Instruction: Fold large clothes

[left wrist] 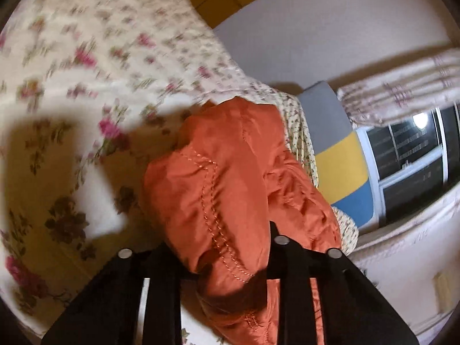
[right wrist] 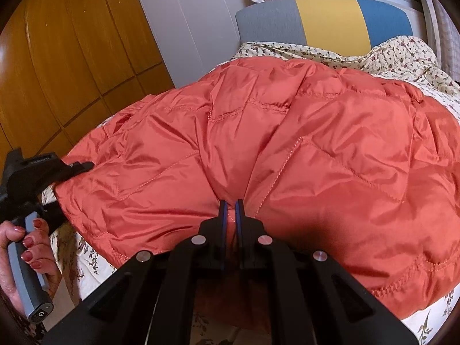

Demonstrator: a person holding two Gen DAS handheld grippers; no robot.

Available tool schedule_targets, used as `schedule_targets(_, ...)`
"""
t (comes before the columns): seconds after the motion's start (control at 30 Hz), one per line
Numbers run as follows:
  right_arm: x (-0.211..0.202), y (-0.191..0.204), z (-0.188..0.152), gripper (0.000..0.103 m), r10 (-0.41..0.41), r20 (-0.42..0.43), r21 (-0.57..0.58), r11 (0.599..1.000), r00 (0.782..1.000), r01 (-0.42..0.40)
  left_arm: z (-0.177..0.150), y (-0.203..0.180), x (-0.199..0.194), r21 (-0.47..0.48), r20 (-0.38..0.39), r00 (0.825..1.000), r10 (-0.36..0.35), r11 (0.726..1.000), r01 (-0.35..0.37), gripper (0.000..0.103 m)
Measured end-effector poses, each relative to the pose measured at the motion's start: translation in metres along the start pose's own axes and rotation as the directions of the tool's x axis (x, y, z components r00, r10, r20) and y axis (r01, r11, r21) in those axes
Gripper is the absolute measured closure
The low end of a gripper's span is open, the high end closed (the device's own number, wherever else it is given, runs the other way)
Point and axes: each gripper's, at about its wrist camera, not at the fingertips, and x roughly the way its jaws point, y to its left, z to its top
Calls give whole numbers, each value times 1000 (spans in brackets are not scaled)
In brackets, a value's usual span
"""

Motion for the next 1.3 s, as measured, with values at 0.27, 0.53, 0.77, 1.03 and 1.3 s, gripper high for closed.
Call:
schedule_targets(0.27, 1, -9, 1, 99, 22, -8, 33, 999, 1000, -22, -20, -81, -34, 362, 101, 994, -46, 932, 6, 82)
schedule_targets(0.53, 2, -18, 5, 99, 48, -19, 74, 996, 999, -46, -52, -145, -52, 537, 74, 984, -162, 838, 98, 82)
schedule_targets(0.77, -22, -36, 12, 86, 144, -9, 135, 981, 990, -141, -85, -190, -52, 671, 46, 975, -219, 730, 132, 82)
schedule_targets(1.03, -96, -94, 8, 68, -94, 111, 189, 979, 989, 72, -102, -207, -49, 739, 56, 977, -204, 667, 97, 82)
schedule_targets(1.3, -105, -142, -6, 74, -162, 84, 281, 950, 983, 132, -130, -226, -45, 805, 45, 978, -206, 587, 86, 82)
